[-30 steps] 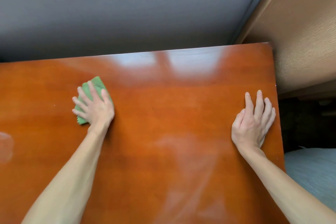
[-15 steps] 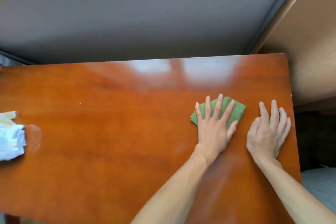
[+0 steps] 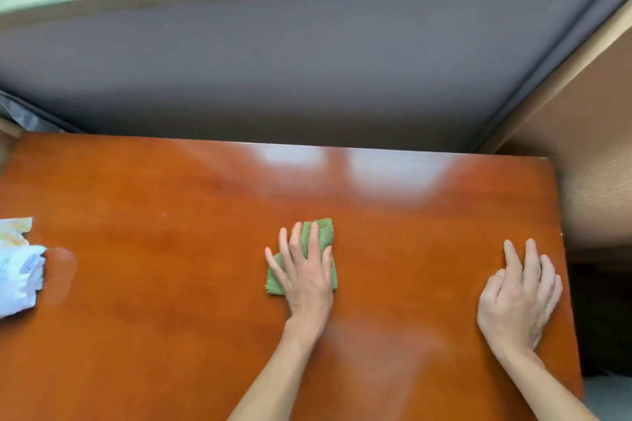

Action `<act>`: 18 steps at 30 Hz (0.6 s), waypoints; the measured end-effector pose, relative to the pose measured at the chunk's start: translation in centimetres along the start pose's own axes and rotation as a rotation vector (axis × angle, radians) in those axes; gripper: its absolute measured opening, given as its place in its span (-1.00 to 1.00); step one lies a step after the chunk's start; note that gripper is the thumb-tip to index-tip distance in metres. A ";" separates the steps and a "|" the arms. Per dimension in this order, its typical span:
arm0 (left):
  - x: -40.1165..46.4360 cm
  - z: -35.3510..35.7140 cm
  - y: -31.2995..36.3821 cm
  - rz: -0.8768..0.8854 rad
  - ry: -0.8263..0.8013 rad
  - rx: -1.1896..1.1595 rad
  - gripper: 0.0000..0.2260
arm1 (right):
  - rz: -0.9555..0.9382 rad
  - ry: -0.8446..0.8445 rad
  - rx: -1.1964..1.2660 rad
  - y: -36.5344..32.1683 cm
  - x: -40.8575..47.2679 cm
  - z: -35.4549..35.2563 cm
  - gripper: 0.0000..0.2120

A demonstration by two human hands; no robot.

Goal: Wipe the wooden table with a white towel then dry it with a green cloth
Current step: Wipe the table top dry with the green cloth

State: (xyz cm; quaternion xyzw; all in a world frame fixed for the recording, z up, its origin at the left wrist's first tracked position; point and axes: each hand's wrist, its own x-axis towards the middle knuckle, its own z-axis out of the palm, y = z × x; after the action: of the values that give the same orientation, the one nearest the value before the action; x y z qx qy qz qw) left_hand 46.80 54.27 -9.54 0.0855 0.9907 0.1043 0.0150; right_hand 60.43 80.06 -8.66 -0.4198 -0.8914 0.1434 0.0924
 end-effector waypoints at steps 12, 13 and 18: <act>13.1 1.6 14.3 0.069 -0.157 -0.024 -0.45 | 0.251 -0.087 0.179 6.7 1.6 -3.0 -0.51; 13.0 2.0 16.5 0.111 -0.168 -0.041 -0.46 | 0.315 -0.116 0.214 7.3 1.5 -3.1 -0.52; 10.6 4.4 26.8 0.379 -0.199 0.026 -0.46 | 0.420 -0.286 0.361 7.8 1.3 -3.1 -0.49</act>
State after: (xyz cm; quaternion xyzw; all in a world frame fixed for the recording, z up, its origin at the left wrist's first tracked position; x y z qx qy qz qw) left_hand 40.98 82.81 -8.36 0.2803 0.9519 0.0835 0.0915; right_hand 66.12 86.36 -8.30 -0.5472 -0.7491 0.3732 0.0073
